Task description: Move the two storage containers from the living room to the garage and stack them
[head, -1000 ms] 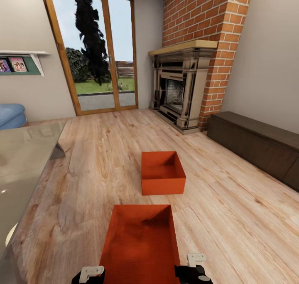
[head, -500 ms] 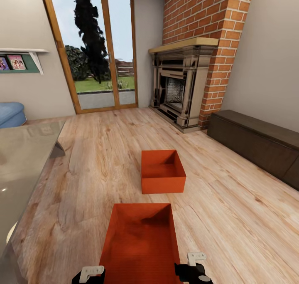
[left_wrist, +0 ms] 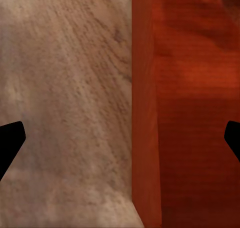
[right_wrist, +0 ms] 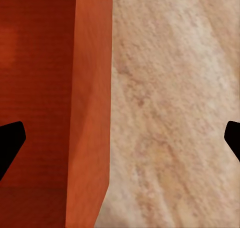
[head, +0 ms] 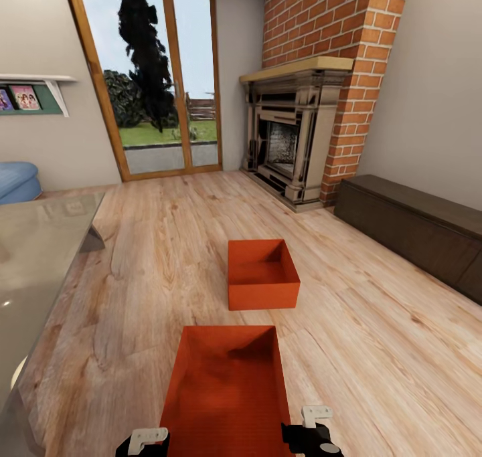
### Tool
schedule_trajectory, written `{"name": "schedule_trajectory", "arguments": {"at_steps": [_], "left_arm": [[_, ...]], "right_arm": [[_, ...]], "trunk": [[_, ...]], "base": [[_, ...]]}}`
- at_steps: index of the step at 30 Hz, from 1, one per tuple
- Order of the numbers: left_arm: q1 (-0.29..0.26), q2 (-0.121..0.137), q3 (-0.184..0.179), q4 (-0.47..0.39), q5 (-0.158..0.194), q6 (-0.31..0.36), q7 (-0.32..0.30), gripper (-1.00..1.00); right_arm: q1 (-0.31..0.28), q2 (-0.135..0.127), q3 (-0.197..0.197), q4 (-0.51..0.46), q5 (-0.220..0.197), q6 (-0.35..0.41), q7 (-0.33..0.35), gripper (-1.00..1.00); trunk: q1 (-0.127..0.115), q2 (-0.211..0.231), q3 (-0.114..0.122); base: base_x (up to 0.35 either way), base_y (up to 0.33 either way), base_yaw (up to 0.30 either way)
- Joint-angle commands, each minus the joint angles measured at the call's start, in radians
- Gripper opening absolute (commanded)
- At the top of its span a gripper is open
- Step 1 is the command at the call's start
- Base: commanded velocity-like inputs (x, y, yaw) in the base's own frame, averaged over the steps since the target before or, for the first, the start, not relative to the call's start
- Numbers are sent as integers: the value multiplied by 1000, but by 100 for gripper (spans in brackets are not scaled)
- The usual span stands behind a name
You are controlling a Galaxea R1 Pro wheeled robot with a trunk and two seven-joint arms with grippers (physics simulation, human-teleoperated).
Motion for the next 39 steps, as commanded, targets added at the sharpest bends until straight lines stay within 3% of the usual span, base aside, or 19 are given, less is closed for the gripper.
{"name": "schedule_trajectory", "arguments": {"at_steps": [1,39], "left_arm": [[-1,0,3,1,0,-3,-1,100],[-1,-1,3,2,0,-3,-1,100]], "right_arm": [[-1,0,1,1,1,-3,-4,100],[-1,0,1,1,1,-3,-4,100]], "trunk": [[0,0,-1],[0,0,-2]], "base": [[0,0,0],[0,0,0]]}}
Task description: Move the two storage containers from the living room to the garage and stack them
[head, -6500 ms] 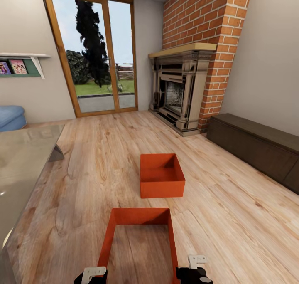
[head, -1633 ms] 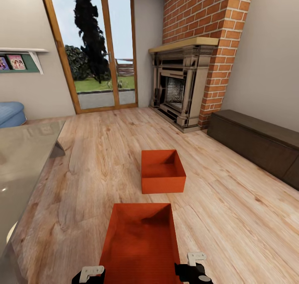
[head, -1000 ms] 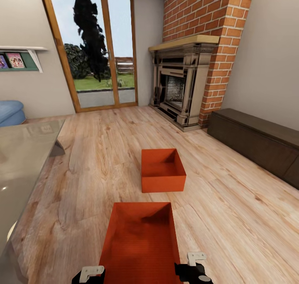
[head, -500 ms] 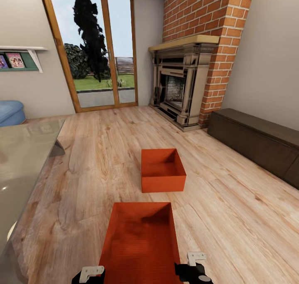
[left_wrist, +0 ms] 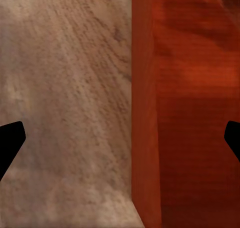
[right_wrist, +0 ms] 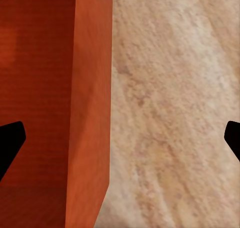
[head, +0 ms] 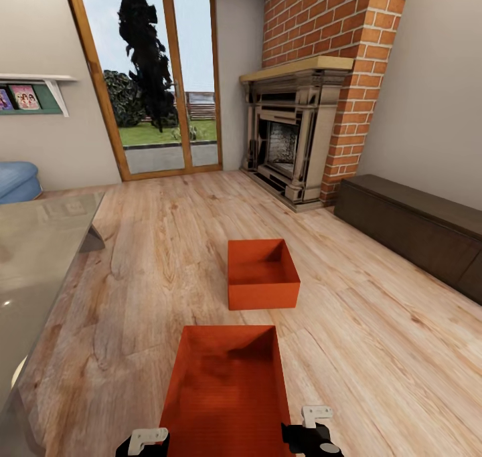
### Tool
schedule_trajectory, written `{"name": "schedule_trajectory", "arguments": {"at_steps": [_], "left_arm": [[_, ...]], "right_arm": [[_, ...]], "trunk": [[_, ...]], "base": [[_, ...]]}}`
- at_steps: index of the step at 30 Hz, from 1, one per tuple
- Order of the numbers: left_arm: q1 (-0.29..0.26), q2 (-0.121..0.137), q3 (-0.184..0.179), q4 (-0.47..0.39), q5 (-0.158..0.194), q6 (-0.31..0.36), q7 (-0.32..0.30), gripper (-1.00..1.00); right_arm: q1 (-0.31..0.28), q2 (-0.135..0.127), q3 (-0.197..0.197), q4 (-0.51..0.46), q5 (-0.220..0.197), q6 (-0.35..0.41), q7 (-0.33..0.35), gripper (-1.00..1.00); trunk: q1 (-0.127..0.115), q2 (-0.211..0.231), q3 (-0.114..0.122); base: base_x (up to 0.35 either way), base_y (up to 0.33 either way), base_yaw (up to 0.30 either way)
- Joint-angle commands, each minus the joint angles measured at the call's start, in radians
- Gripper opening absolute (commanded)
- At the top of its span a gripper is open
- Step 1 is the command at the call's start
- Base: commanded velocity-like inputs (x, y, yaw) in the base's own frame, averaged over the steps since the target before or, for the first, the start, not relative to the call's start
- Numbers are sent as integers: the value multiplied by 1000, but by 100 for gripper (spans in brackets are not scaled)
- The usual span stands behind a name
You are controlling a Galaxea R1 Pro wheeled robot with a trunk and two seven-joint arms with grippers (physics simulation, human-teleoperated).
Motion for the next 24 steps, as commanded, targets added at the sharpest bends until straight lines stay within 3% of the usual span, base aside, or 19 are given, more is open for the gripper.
{"name": "schedule_trajectory", "arguments": {"at_steps": [1,24], "left_arm": [[-1,0,3,1,0,-3,-1,100],[-1,0,2,-1,0,-4,-1,100]], "right_arm": [[-1,0,1,1,1,-3,-4,100],[-1,1,1,1,1,-3,-4,100]], "trunk": [[0,0,-1],[0,0,-1]], "base": [[0,0,0],[-25,0,0]]}}
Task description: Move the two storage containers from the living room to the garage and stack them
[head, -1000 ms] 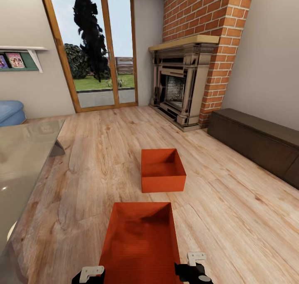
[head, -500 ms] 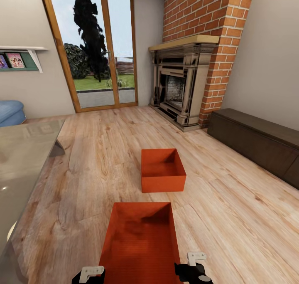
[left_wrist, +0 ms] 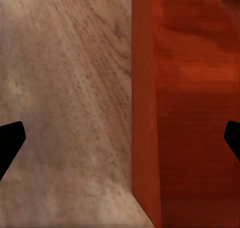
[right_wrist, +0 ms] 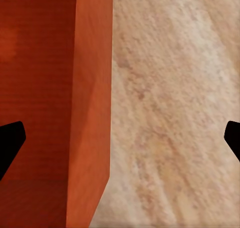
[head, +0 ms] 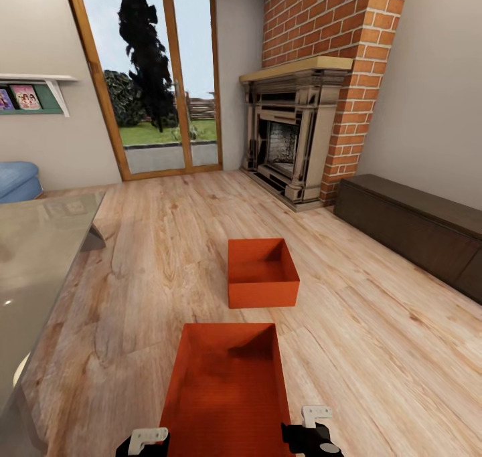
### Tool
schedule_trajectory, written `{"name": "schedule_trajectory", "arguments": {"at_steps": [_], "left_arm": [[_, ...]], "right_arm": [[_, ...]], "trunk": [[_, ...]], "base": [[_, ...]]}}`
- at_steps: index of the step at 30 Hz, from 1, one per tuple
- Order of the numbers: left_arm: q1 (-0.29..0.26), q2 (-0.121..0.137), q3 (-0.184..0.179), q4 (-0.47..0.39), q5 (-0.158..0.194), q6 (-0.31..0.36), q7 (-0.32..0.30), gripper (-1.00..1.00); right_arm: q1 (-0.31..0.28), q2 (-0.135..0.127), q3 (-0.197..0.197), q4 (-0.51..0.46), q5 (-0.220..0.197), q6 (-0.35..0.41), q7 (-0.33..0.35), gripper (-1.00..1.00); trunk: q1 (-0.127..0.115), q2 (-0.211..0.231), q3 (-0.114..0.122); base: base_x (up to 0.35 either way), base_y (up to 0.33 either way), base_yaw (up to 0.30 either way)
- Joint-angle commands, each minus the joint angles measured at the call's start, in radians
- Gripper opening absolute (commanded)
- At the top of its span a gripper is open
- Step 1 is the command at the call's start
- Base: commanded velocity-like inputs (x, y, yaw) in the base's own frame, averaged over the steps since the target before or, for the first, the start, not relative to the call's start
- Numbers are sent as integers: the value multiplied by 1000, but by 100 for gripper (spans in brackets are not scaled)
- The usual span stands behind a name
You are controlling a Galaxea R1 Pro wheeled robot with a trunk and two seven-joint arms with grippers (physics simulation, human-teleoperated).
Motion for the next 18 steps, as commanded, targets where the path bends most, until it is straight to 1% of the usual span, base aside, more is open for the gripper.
{"name": "schedule_trajectory", "arguments": {"at_steps": [1,8,18], "left_arm": [[-1,0,3,-1,0,-3,-1,100],[-1,1,2,-23,0,-3,-1,100],[-2,0,2,-32,0,-3,-1,100]], "right_arm": [[-1,1,1,1,1,-3,-4,100],[-1,1,1,-1,1,-3,-4,100],[-1,1,1,-2,1,-3,-4,100]], "trunk": [[0,0,-1],[0,0,-1],[0,0,-1]], "base": [[-7,0,0],[-3,0,0],[0,0,0]]}}
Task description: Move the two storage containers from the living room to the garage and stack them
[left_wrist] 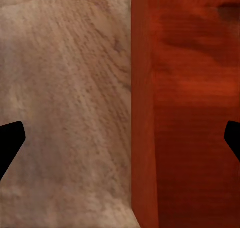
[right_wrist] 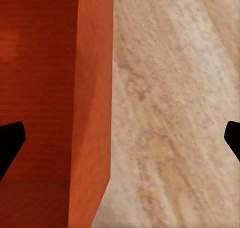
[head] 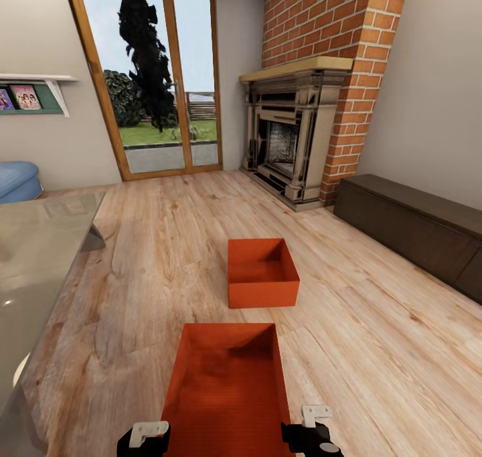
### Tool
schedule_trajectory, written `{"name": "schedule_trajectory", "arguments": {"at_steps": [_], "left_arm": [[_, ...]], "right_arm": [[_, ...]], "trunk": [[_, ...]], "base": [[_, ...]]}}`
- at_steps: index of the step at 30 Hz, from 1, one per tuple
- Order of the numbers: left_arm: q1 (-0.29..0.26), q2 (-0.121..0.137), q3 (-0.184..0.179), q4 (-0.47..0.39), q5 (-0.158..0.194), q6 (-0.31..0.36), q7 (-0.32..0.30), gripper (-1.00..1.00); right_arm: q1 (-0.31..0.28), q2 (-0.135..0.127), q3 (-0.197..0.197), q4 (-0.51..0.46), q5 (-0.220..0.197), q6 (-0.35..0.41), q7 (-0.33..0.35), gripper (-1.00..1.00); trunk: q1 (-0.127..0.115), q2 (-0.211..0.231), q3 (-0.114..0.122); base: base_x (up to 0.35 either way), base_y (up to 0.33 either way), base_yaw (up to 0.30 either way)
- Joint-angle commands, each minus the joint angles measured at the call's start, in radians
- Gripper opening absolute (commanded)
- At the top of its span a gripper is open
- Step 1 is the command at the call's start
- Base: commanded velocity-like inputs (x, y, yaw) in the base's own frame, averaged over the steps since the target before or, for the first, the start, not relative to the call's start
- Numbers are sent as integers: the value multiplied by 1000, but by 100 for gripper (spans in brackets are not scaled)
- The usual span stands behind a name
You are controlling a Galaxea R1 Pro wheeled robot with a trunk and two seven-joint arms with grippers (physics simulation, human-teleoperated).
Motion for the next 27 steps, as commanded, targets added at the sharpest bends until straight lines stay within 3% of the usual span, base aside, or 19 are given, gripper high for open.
{"name": "schedule_trajectory", "arguments": {"at_steps": [1,27], "left_arm": [[-1,0,3,1,0,-3,-1,100],[-1,0,3,1,0,-3,-1,100]], "right_arm": [[-1,0,1,1,1,-3,-4,100],[-1,0,1,1,1,-3,-4,100]], "trunk": [[0,0,-1],[0,0,-1]], "base": [[0,0,0],[0,0,0]]}}
